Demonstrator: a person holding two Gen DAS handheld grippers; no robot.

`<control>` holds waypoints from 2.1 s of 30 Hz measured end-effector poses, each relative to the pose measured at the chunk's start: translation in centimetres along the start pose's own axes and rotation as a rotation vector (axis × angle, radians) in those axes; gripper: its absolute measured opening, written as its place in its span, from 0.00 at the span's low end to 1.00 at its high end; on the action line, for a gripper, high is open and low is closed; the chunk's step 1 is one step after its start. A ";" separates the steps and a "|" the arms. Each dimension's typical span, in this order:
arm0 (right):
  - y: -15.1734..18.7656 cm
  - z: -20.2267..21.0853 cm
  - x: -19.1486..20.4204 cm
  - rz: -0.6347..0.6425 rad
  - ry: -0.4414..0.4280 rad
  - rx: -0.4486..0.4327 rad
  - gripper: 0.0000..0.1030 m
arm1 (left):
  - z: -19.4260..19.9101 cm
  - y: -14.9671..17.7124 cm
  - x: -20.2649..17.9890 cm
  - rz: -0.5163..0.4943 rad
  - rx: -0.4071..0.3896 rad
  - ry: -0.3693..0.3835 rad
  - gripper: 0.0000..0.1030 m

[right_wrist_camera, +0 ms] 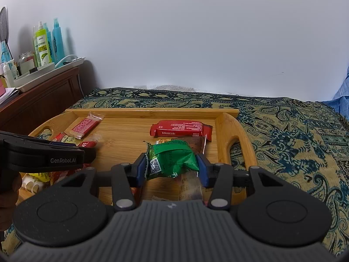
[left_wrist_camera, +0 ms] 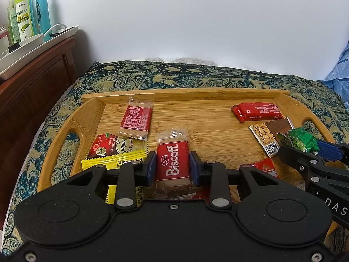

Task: Organize snacks
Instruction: 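Carry the Biscoff biscuit and green sweet over the tray with both tools, then lower both packets onto the tray and open both tools to release them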

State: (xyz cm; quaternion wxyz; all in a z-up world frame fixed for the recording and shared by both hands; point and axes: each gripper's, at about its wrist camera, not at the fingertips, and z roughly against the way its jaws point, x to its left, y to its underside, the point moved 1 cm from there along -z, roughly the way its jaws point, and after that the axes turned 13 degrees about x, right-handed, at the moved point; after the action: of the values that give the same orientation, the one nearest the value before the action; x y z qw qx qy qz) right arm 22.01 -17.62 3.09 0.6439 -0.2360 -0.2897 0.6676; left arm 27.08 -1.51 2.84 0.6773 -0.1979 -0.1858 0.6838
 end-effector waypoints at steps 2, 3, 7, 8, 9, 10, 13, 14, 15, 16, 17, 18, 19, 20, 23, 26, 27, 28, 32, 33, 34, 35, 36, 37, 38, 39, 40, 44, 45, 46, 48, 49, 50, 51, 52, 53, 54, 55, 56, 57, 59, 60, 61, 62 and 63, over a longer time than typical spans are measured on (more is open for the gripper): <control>0.0 0.0 0.0 0.000 0.000 0.000 0.51 | 0.0 0.0 0.0 -0.001 0.000 0.000 0.30; 0.0 0.0 0.0 0.000 0.000 0.000 0.51 | 0.0 0.0 0.0 -0.001 0.000 0.000 0.30; 0.0 0.0 0.0 0.000 -0.002 -0.001 0.53 | 0.0 0.0 0.0 -0.001 0.000 0.000 0.30; 0.0 0.0 0.0 -0.001 -0.002 -0.001 0.53 | 0.0 0.0 0.0 -0.002 0.000 -0.001 0.30; 0.0 0.0 0.0 0.000 -0.002 -0.001 0.54 | 0.0 0.0 0.0 -0.002 0.000 -0.001 0.30; 0.0 0.0 0.0 0.000 -0.003 -0.001 0.54 | 0.0 0.0 0.0 -0.003 0.000 -0.001 0.30; 0.0 0.0 0.0 -0.001 -0.003 0.000 0.54 | 0.0 0.0 0.0 -0.001 0.001 0.000 0.31; 0.0 0.0 0.0 -0.001 -0.004 -0.001 0.55 | 0.0 0.0 0.0 -0.001 0.001 0.000 0.31; 0.0 0.0 0.0 0.000 -0.004 -0.001 0.55 | 0.1 0.0 0.0 0.000 0.001 0.000 0.31; 0.0 0.0 0.0 -0.001 -0.004 -0.001 0.55 | 0.0 0.0 0.0 -0.001 0.002 0.001 0.31; 0.0 0.0 0.0 -0.001 -0.004 0.000 0.55 | 0.1 0.0 0.0 -0.001 0.002 0.000 0.31; 0.0 0.0 0.0 -0.001 -0.003 -0.001 0.55 | 0.1 0.0 0.0 -0.002 0.002 0.001 0.31; 0.0 0.0 0.0 -0.001 -0.004 -0.001 0.55 | 0.1 0.0 0.0 -0.003 0.001 0.001 0.31; 0.0 0.0 0.0 -0.001 -0.004 -0.001 0.56 | 0.1 0.0 -0.1 -0.004 0.002 0.001 0.31; 0.0 0.0 0.0 0.000 -0.006 -0.001 0.56 | 0.1 0.0 -0.2 -0.008 0.000 0.000 0.31; 0.0 0.1 0.1 0.002 -0.012 -0.003 0.57 | 0.2 0.0 -0.2 -0.006 -0.001 0.002 0.31; -0.1 0.1 0.1 0.002 -0.014 -0.004 0.57 | 0.3 0.0 -0.2 -0.006 -0.001 0.003 0.31; -0.1 0.2 0.2 0.002 -0.016 -0.005 0.57 | 0.3 0.0 -0.1 -0.006 -0.002 0.004 0.31; -0.1 0.3 0.2 0.005 -0.020 -0.006 0.57 | 0.4 0.0 -0.1 -0.007 -0.003 0.004 0.31; 0.0 0.3 0.2 0.005 -0.020 -0.006 0.57 | 0.4 0.0 -0.1 -0.007 -0.004 0.003 0.31; 0.0 0.3 0.2 0.005 -0.020 -0.006 0.57 | 0.4 0.0 -0.2 -0.009 -0.004 0.002 0.31; 0.0 0.3 0.2 0.004 -0.021 -0.006 0.57 | 0.5 0.0 -0.2 -0.010 -0.005 0.002 0.31; 0.0 0.3 0.2 0.004 -0.021 -0.006 0.57 | 0.5 0.0 -0.2 -0.010 -0.005 0.002 0.31; 0.0 0.3 0.2 0.004 -0.021 -0.006 0.57 | 0.5 0.0 -0.2 -0.010 -0.005 0.002 0.31; 0.0 0.3 0.2 0.004 -0.021 -0.007 0.57 | 0.5 0.0 -0.2 -0.009 -0.005 0.002 0.31; 0.0 0.3 0.2 0.004 -0.023 -0.008 0.58 | 0.5 0.0 -0.2 -0.009 -0.006 0.002 0.32; 0.0 0.4 0.2 0.004 -0.026 -0.010 0.60 | 0.5 0.0 -0.2 -0.008 -0.006 0.002 0.32; -0.1 0.6 0.4 0.016 -0.028 -0.020 0.60 | 0.7 0.0 -0.2 -0.005 -0.008 0.007 0.34; -0.1 0.7 0.4 0.020 -0.030 -0.022 0.60 | 0.7 0.0 -0.2 -0.005 -0.008 0.008 0.35; -0.1 0.7 0.5 0.022 -0.031 -0.024 0.60 | 0.8 0.0 -0.2 -0.005 -0.009 0.008 0.36; -0.1 0.8 0.5 0.025 -0.034 -0.028 0.60 | 0.9 0.0 -0.1 -0.004 -0.012 0.008 0.37; -0.1 0.8 0.5 0.027 -0.035 -0.030 0.60 | 0.9 0.0 -0.1 -0.004 -0.012 0.010 0.38; -0.1 0.9 0.5 0.028 -0.035 -0.031 0.60 | 1.0 0.0 -0.1 -0.002 -0.013 0.012 0.38; -0.1 0.9 0.5 0.028 -0.035 -0.033 0.62 | 1.1 0.0 -0.1 0.000 -0.014 0.014 0.40; -0.1 0.9 0.4 0.028 -0.036 -0.035 0.63 | 1.1 0.0 0.0 0.000 -0.016 0.014 0.40; -0.2 1.0 0.4 0.027 -0.036 -0.036 0.65 | 1.2 0.0 -0.1 0.000 -0.018 0.013 0.40; -0.2 1.0 0.4 0.027 -0.036 -0.037 0.65 | 1.3 -0.1 -0.1 -0.001 -0.019 0.013 0.41; -0.2 1.0 0.4 0.027 -0.037 -0.039 0.65 | 1.4 0.0 -0.1 -0.002 -0.021 0.014 0.41; -0.2 1.0 0.4 0.027 -0.037 -0.041 0.65 | 1.4 0.0 -0.1 -0.002 -0.022 0.014 0.42; -0.2 1.1 0.4 0.027 -0.037 -0.044 0.65 | 1.5 0.0 -0.1 -0.003 -0.024 0.014 0.44; -0.2 1.2 0.4 0.028 -0.036 -0.050 0.65 | 1.7 0.0 -0.1 -0.004 -0.030 0.011 0.46; -0.2 1.3 0.4 0.028 -0.034 -0.053 0.65 | 1.7 0.0 -0.1 -0.003 -0.031 0.009 0.46; -0.2 1.3 0.3 0.027 -0.034 -0.056 0.65 | 1.8 0.0 0.0 -0.002 -0.032 0.010 0.46; -0.2 1.4 0.3 0.026 -0.034 -0.058 0.65 | 1.8 0.0 0.0 0.001 -0.032 0.012 0.47; -0.2 1.4 0.3 0.026 -0.034 -0.059 0.65 | 1.9 0.0 0.0 0.003 -0.033 0.014 0.47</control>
State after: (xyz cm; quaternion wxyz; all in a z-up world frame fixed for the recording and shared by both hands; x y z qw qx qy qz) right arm 21.17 -17.43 4.27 0.6231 -0.2470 -0.3173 0.6709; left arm 26.11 -1.45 4.50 0.6741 -0.2143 -0.1922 0.6802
